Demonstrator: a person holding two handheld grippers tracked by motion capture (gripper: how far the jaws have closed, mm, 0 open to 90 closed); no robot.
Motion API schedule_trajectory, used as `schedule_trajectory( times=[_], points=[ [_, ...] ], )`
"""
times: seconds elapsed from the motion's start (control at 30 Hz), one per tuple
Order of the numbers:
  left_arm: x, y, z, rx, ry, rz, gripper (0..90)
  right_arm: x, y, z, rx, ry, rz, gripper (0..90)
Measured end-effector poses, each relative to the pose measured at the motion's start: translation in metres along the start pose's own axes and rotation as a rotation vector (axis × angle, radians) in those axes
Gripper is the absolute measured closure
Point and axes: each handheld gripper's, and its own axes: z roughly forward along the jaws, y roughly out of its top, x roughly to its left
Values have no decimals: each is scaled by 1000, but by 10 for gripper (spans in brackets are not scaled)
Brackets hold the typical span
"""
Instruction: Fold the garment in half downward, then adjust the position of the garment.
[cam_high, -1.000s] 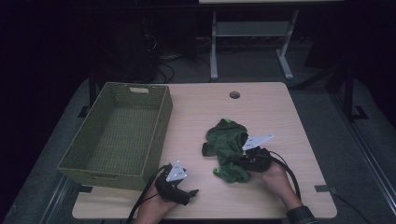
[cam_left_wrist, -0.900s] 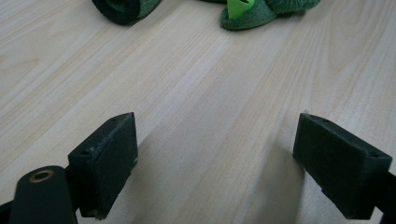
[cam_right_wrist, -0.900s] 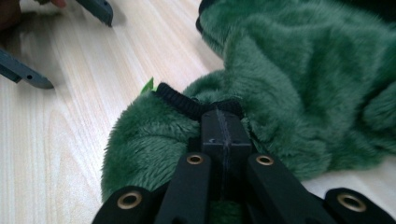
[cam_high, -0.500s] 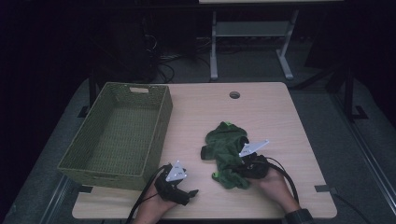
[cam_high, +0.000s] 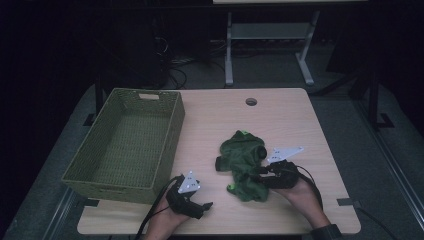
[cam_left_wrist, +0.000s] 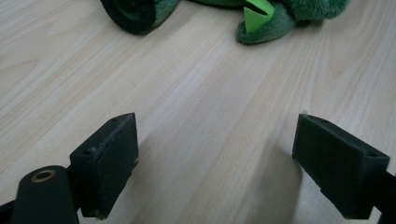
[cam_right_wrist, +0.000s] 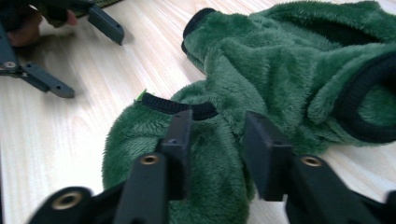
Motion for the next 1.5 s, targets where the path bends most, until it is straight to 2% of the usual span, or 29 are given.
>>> schedule_trajectory(
  times=[0.13, 0.2, 0.23, 0.37, 0.53, 0.6, 0.73, 0.87, 1.1, 1.3, 1.43, 1.5],
  points=[
    [2, 9, 1, 5, 6, 2, 139, -4, 6, -10, -35, -18, 6, 547],
    [4, 14, -1, -10, 4, -7, 140, -8, 7, -12, -49, -22, 4, 525],
    [5, 16, -2, -17, 2, -10, 141, -9, 7, -13, -44, -25, 19, 514],
    [9, 27, -3, -18, -7, -16, 148, -14, 9, -17, -59, -42, 13, 503],
    [13, 44, -3, -42, -4, -6, 180, -20, 17, -25, -81, -76, 11, 505],
    [16, 52, -3, -45, -20, -5, 220, -22, 21, -27, -92, -99, 15, 479],
    [21, 68, -2, -59, -16, 0, 251, -28, 30, -29, -91, -122, 23, 450],
    [27, 83, -1, -78, -7, 10, 294, -37, 37, -29, -84, -137, 44, 462],
    [40, 104, 12, -90, -5, 33, 370, -54, 48, -23, -71, -154, 52, 492],
    [59, 122, 28, -88, -5, 23, 440, -72, 55, -16, -69, -149, 83, 515],
    [68, 129, 42, -87, 3, 14, 487, -82, 58, -9, -75, -157, 85, 534],
    [73, 132, 47, -74, 28, 18, 507, -87, 57, -4, -78, -157, 84, 548]
  ],
)
